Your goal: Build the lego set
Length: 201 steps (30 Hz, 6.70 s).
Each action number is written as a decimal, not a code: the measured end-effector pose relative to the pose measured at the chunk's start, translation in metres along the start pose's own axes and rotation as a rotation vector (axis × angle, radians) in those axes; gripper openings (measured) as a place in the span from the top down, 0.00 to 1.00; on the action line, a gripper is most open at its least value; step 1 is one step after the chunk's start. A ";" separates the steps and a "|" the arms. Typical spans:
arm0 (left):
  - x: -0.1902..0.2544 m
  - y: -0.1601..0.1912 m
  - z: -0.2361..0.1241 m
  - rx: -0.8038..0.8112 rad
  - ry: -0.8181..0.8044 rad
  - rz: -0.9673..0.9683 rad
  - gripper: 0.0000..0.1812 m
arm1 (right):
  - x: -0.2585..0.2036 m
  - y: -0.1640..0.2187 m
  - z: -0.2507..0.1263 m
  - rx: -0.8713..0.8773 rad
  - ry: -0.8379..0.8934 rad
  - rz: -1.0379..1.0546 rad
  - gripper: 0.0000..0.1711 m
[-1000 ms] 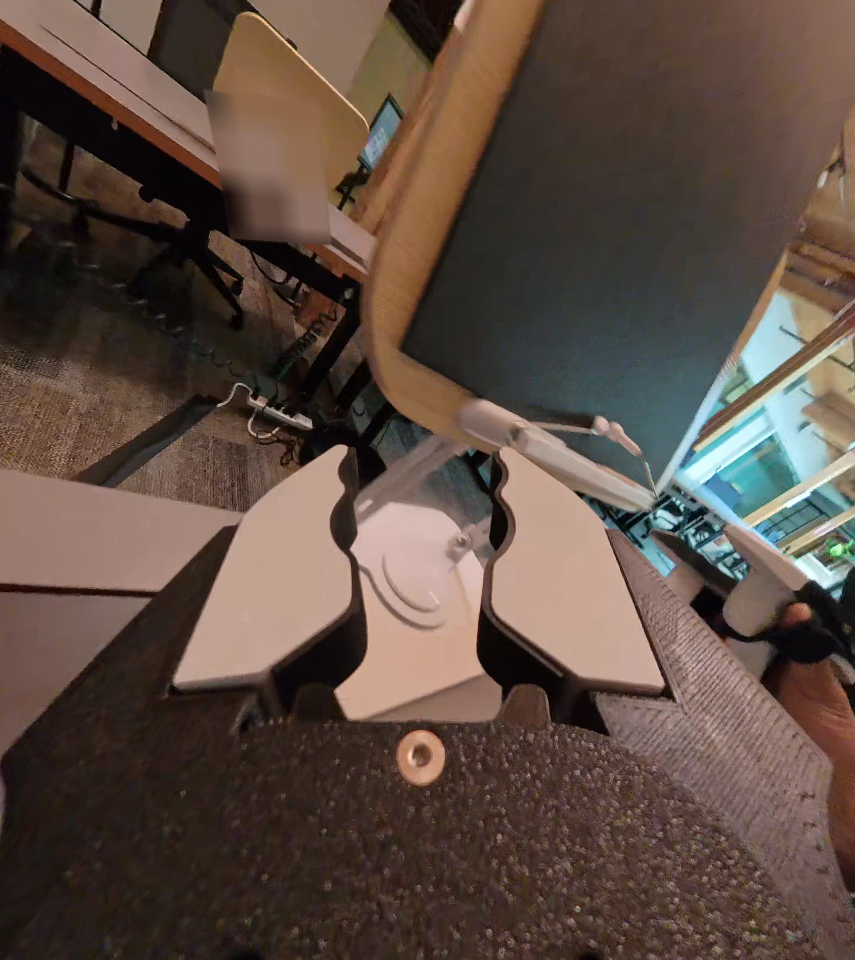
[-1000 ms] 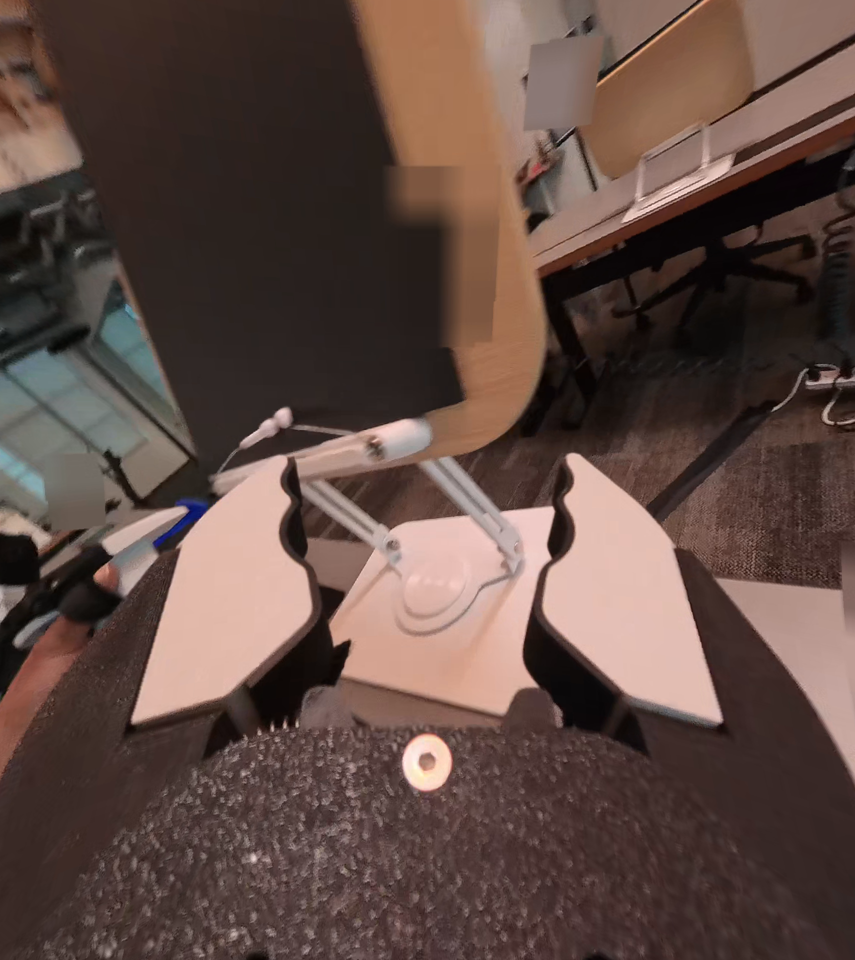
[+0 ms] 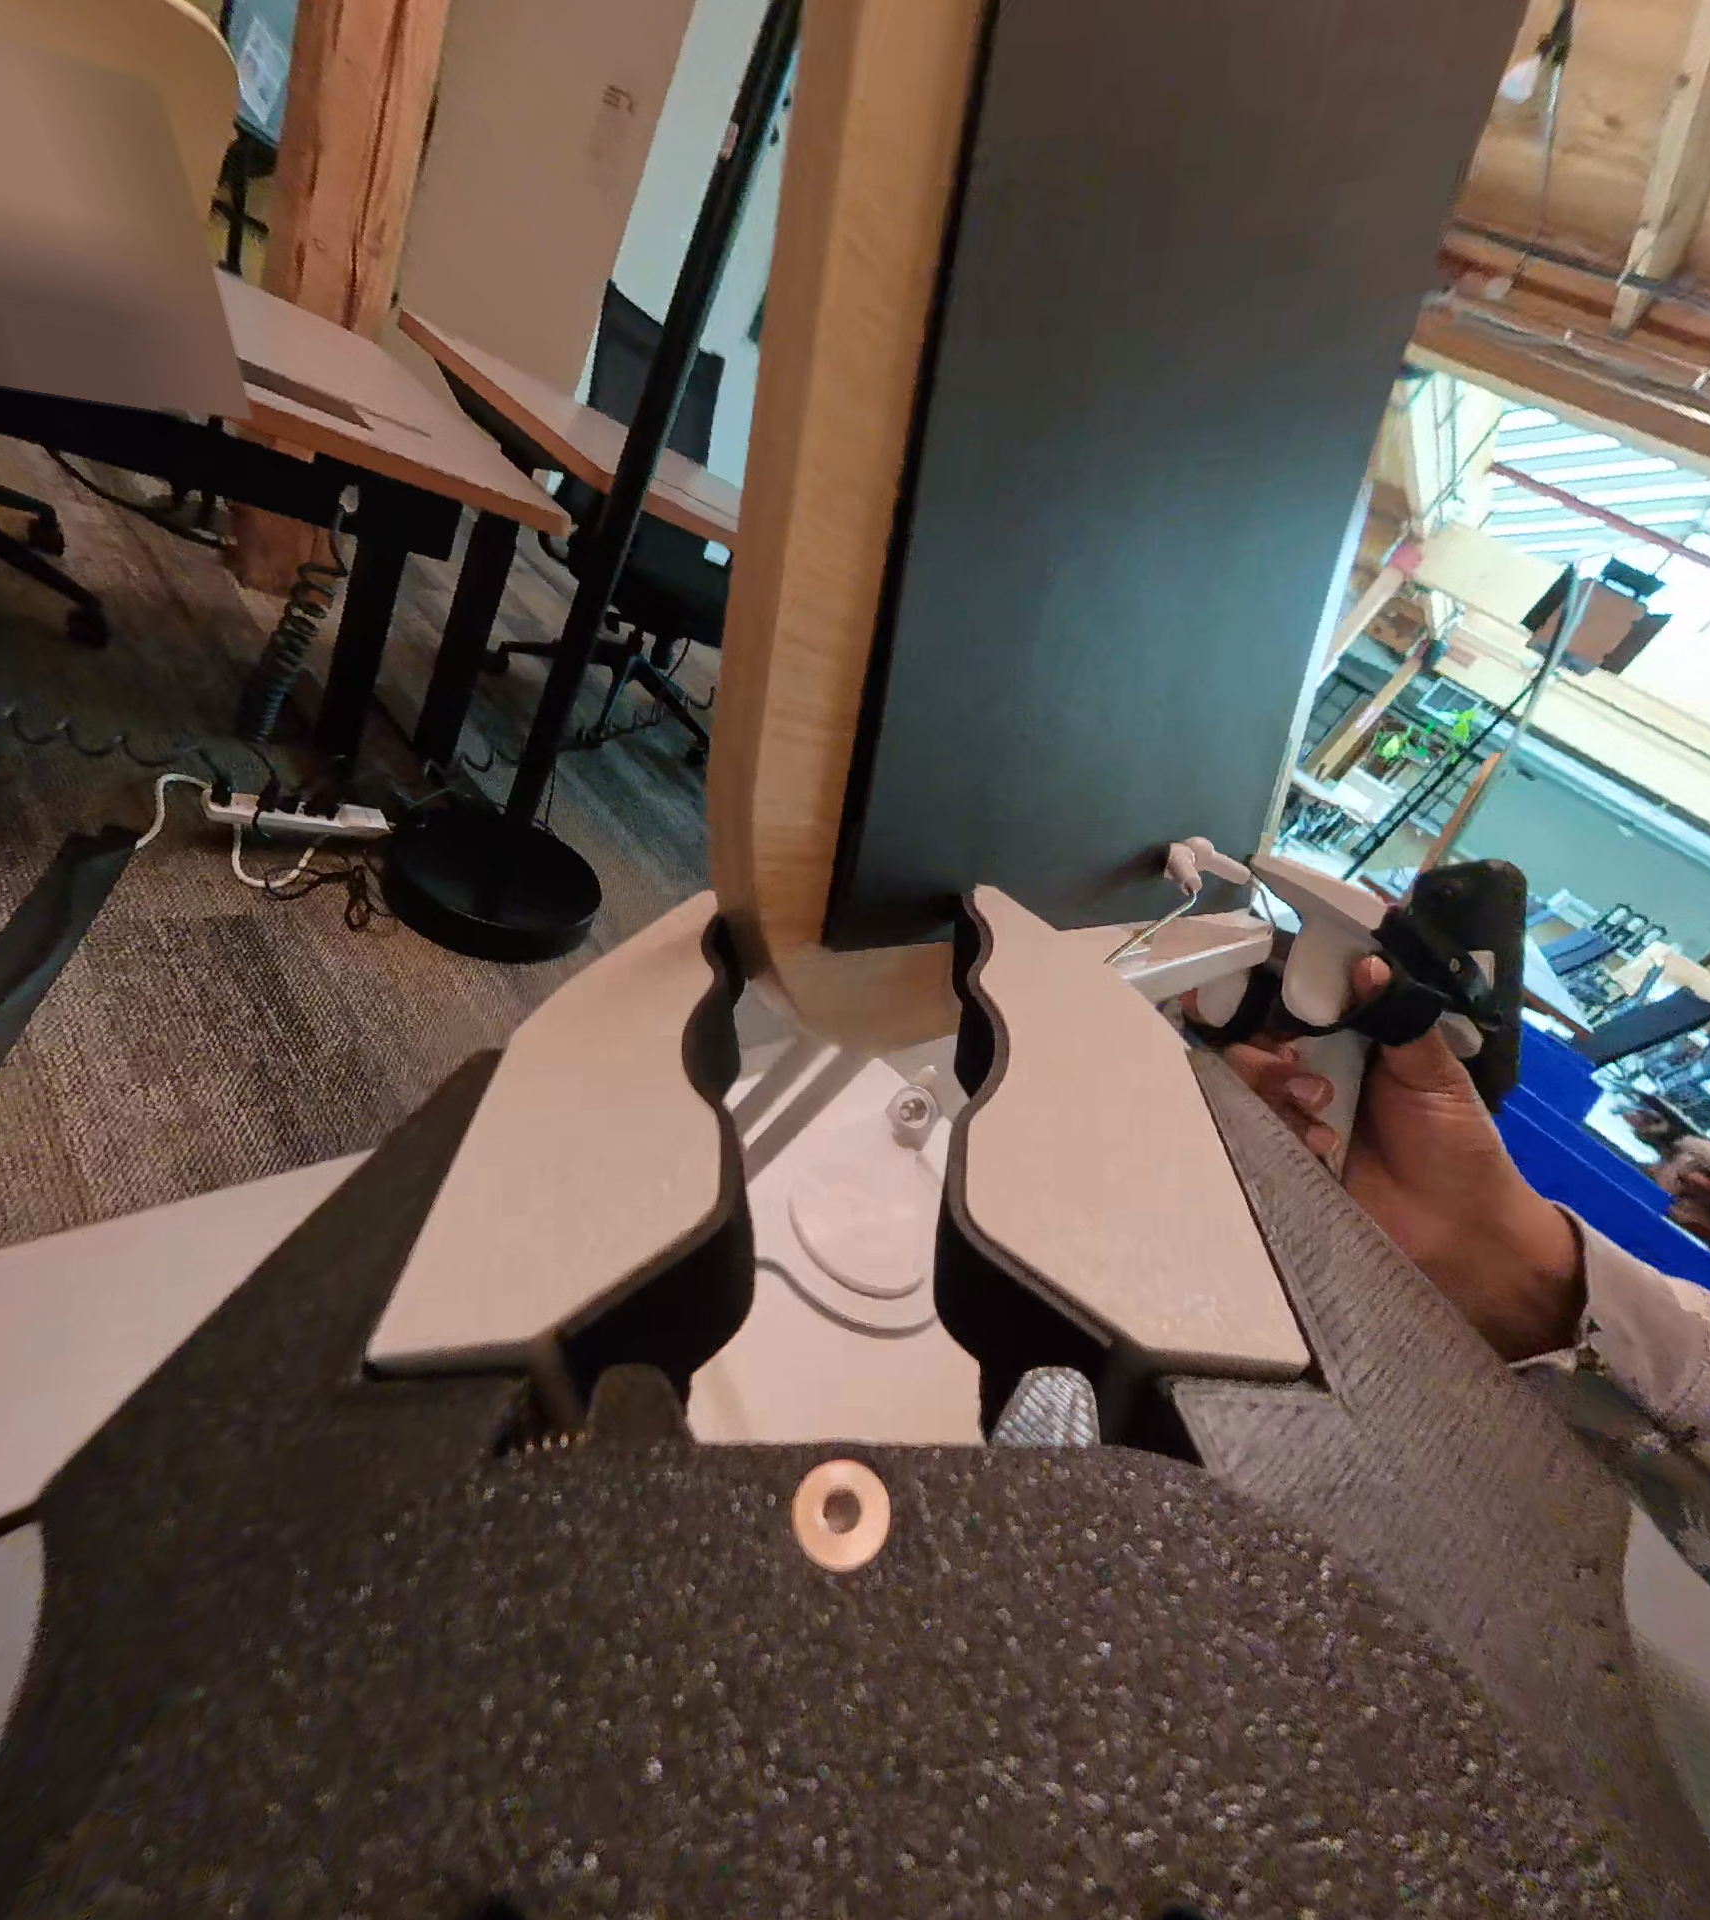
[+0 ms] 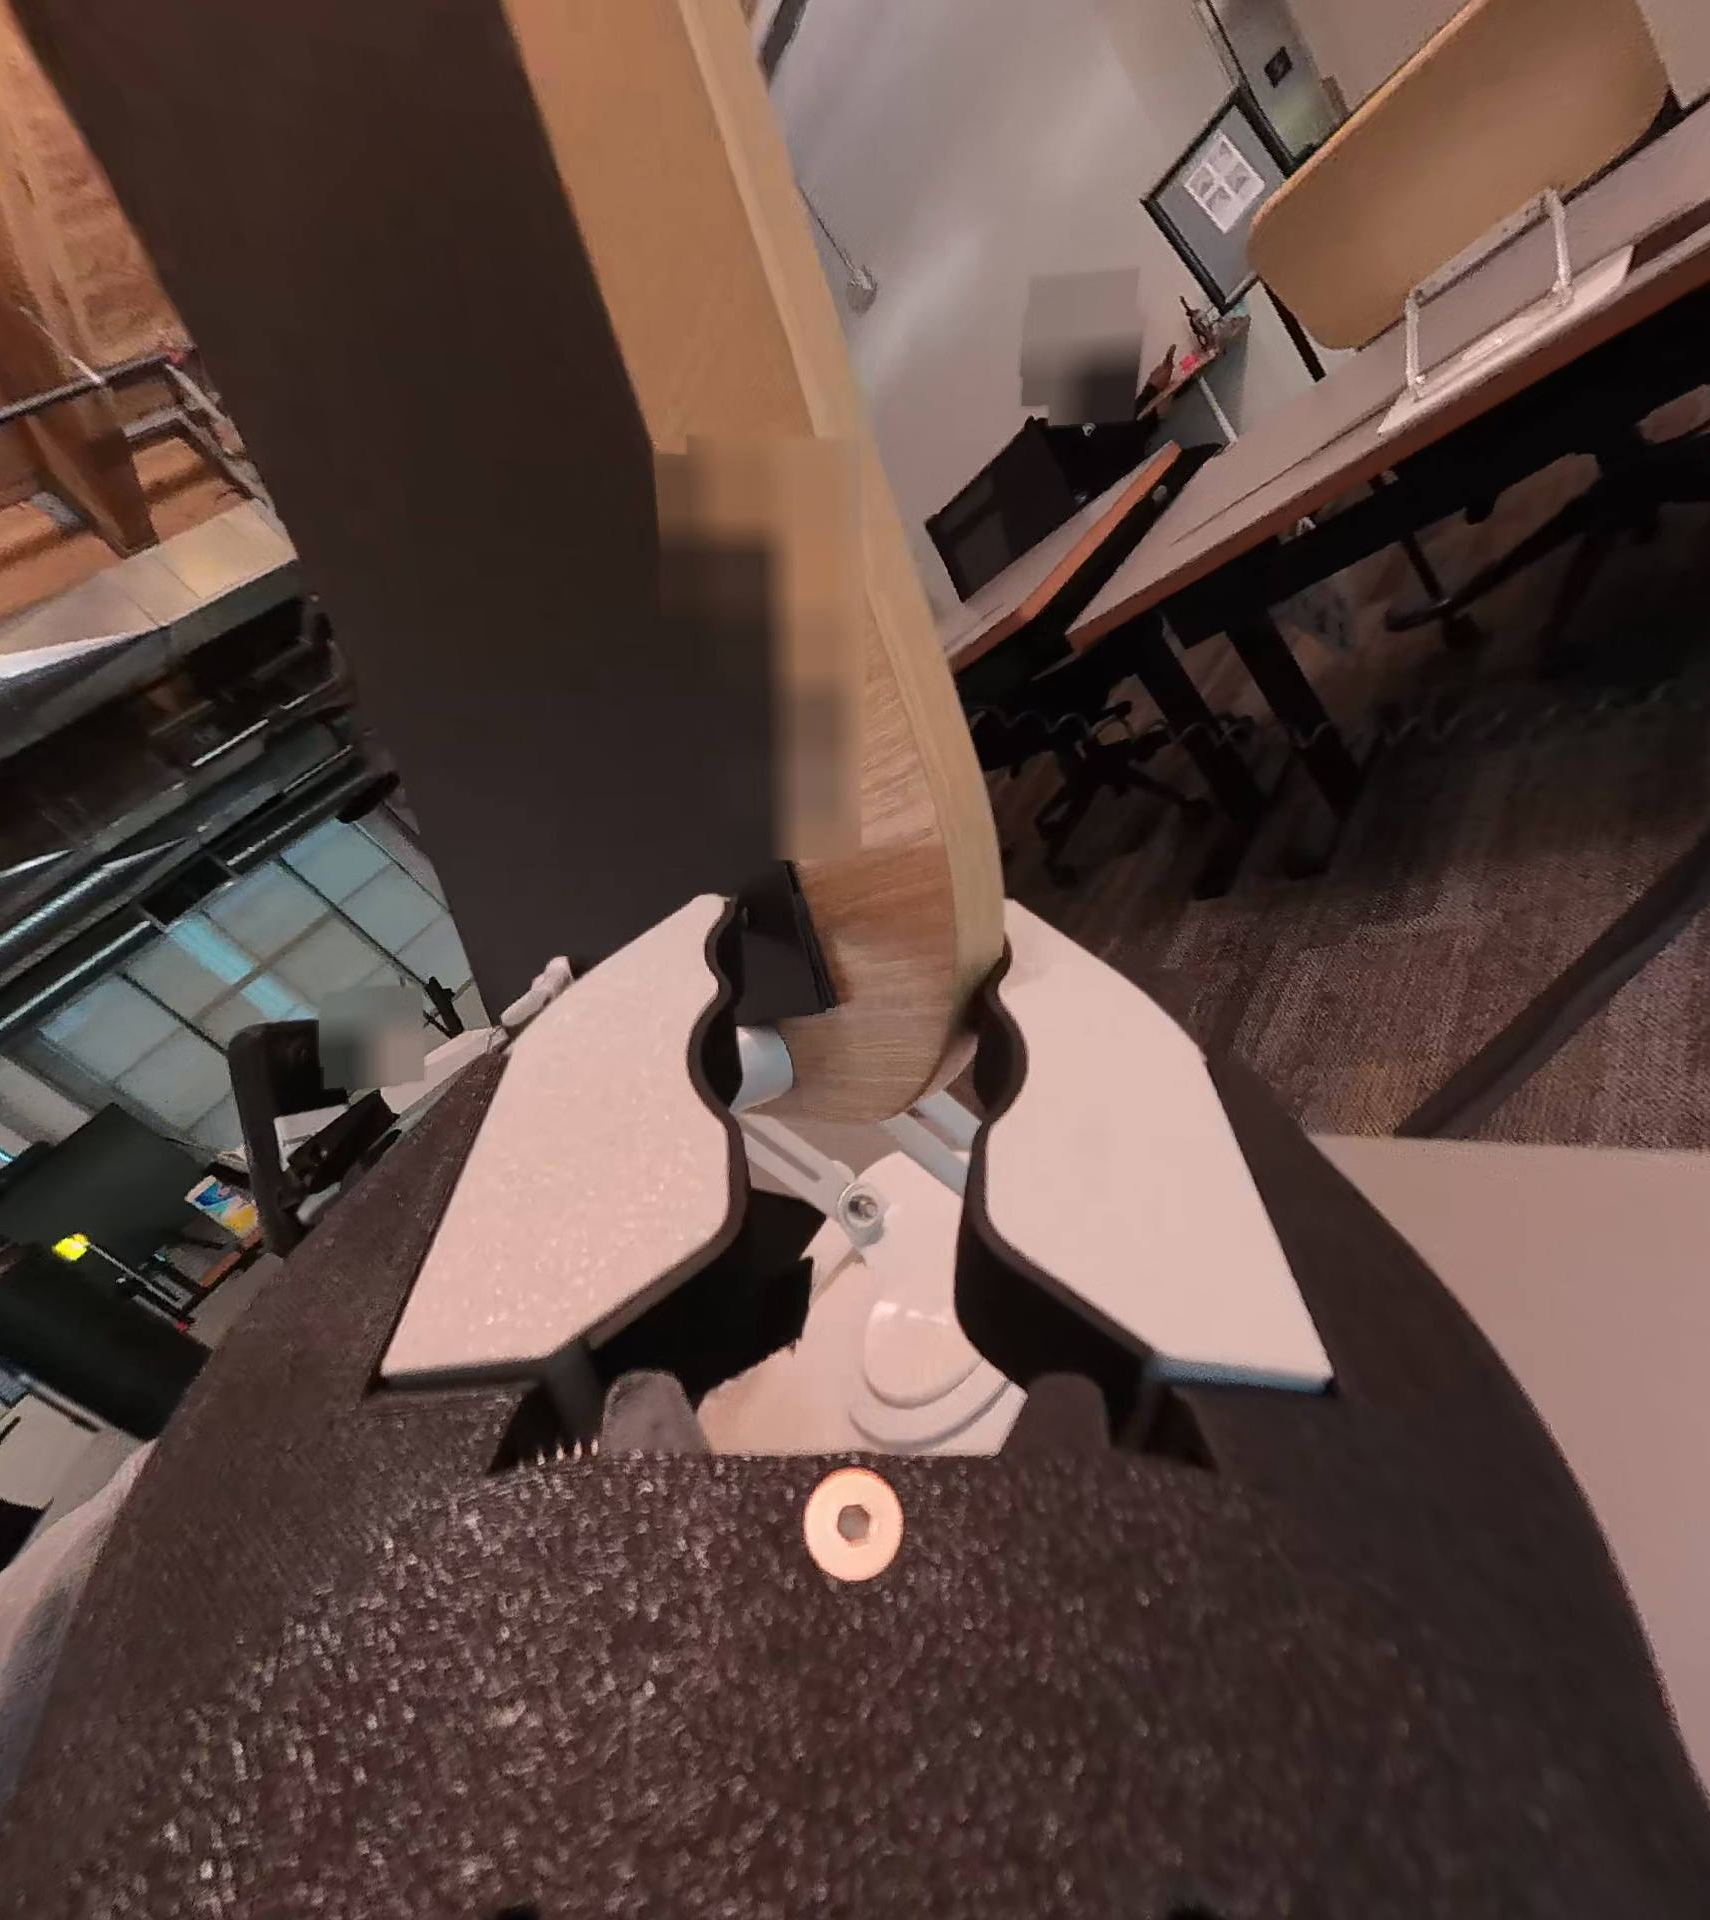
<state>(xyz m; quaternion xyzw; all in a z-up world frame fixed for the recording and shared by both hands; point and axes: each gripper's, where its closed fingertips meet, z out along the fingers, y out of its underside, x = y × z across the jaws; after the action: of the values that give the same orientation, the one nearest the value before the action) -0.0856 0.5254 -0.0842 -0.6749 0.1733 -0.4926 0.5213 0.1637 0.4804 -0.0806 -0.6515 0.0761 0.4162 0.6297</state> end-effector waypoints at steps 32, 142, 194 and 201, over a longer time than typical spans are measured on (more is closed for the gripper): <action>0.067 0.033 -0.062 0.106 0.028 0.091 0.76 | -0.065 0.029 -0.092 0.007 -0.174 -0.172 0.81; 0.191 0.242 -0.154 -0.711 0.275 0.876 0.79 | -0.112 0.249 -0.263 -1.109 -0.481 -0.962 0.80; 0.203 0.233 -0.174 -0.834 0.345 0.643 0.88 | -0.078 0.015 -0.088 -0.416 0.327 -1.080 0.92; 0.200 0.232 -0.174 -0.812 0.343 0.627 0.89 | -0.061 0.027 -0.126 -0.209 0.286 -0.709 0.97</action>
<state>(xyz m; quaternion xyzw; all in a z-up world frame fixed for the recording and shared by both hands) -0.0763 0.1911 -0.1952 -0.6479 0.6256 -0.3097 0.3048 0.1641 0.3378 -0.0794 -0.7493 -0.1094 0.0833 0.6478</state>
